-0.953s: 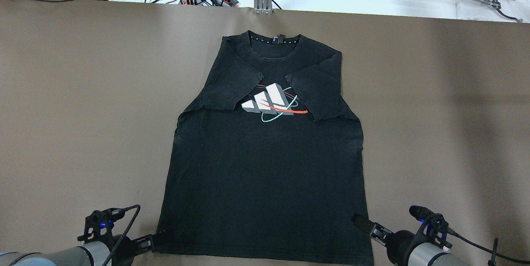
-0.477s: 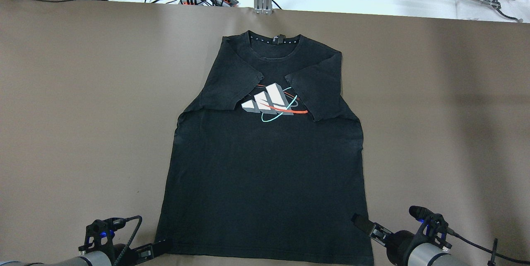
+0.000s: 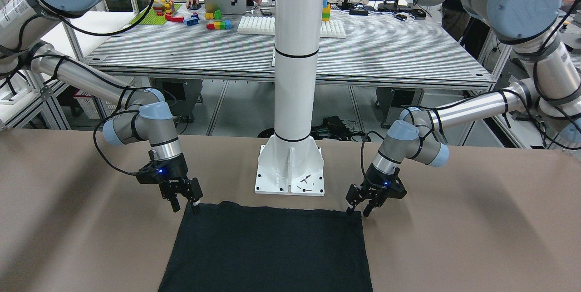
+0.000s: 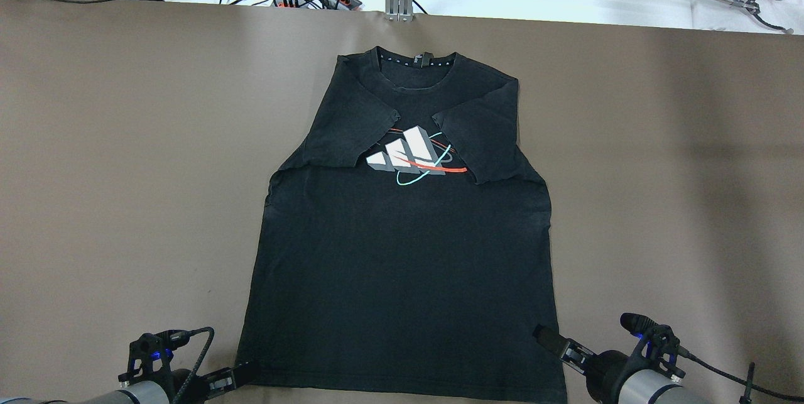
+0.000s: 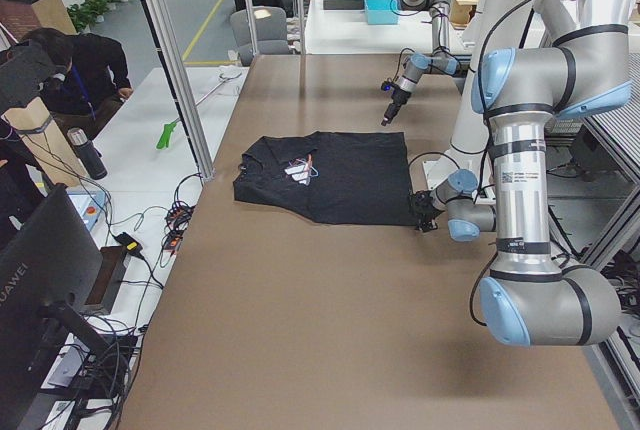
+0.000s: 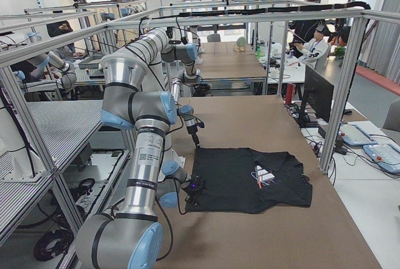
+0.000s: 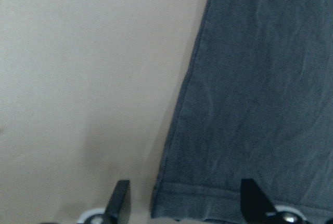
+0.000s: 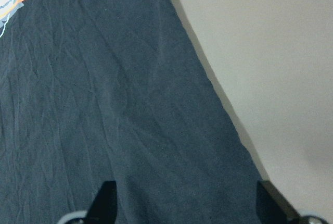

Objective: Fold clothes
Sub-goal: 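Grasp the hem corners with both grippers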

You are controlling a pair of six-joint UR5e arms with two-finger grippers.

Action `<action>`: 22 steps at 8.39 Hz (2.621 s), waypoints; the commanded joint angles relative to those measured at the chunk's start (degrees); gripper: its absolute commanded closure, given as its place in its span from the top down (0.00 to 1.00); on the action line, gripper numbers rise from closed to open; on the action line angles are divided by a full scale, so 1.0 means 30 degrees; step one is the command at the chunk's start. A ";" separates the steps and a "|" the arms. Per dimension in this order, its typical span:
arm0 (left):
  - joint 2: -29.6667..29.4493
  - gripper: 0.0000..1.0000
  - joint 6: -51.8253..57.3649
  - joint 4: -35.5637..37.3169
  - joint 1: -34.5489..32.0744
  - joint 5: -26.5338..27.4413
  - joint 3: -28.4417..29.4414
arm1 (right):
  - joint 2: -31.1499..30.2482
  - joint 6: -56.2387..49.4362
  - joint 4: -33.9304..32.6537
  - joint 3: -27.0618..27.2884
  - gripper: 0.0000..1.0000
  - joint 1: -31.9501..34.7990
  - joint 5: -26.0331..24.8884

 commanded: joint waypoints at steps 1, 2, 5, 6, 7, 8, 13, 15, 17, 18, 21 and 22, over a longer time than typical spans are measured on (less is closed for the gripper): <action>0.0000 0.40 0.0163 0.0038 0.0001 0.0016 0.0015 | 0.0029 0.0000 0.0000 0.0036 0.94 0.0017 -0.0003; 0.0000 0.40 0.0192 0.0067 0.0001 -0.0013 0.0015 | 0.0029 0.0000 0.0000 0.0036 0.94 -0.0012 -0.0003; 0.0029 0.33 0.0193 0.0067 0.0001 0.0016 0.0015 | 0.0059 -0.0029 0.0000 0.0036 0.94 -0.0012 -0.0003; 0.0000 0.04 0.0193 0.0067 0.0001 0.0045 -0.0014 | 0.0088 -0.0029 0.0000 0.0036 0.94 0.0017 -0.0003; 0.0000 0.00 0.0193 0.0067 -0.0028 0.0104 -0.0043 | 0.0059 0.0000 0.0000 0.0036 0.94 -0.0012 -0.0032; -0.0029 0.00 0.0193 0.0067 0.0001 0.0162 -0.0073 | -0.0028 0.0029 -0.0058 0.0007 0.93 -0.0041 -0.0003; -0.0205 0.00 0.0222 0.0067 0.0001 0.0163 -0.0073 | -0.0615 0.0672 -0.0380 -0.1279 0.89 -0.2440 -0.1464; -0.0205 0.00 0.0222 0.0067 0.0001 0.0163 -0.0073 | -0.0616 0.1429 -0.0380 -0.1575 0.74 -0.2647 -0.1730; -0.0205 0.00 0.0222 0.0067 0.0030 0.0163 -0.0044 | -0.0557 0.1698 -0.0380 -0.1517 0.64 -0.3143 -0.1936; -0.0205 0.00 0.0222 0.0067 0.0031 0.0163 -0.0044 | -0.0528 0.1815 -0.0351 -0.1459 0.65 -0.3553 -0.2430; -0.0176 0.00 0.0222 0.0067 0.0031 0.0163 -0.0044 | -0.0498 0.2369 -0.0351 -0.1341 0.49 -0.4640 -0.3487; -0.0205 0.00 0.0222 0.0067 0.0031 0.0192 -0.0073 | -0.0498 0.2373 -0.0351 -0.1283 0.25 -0.4670 -0.3489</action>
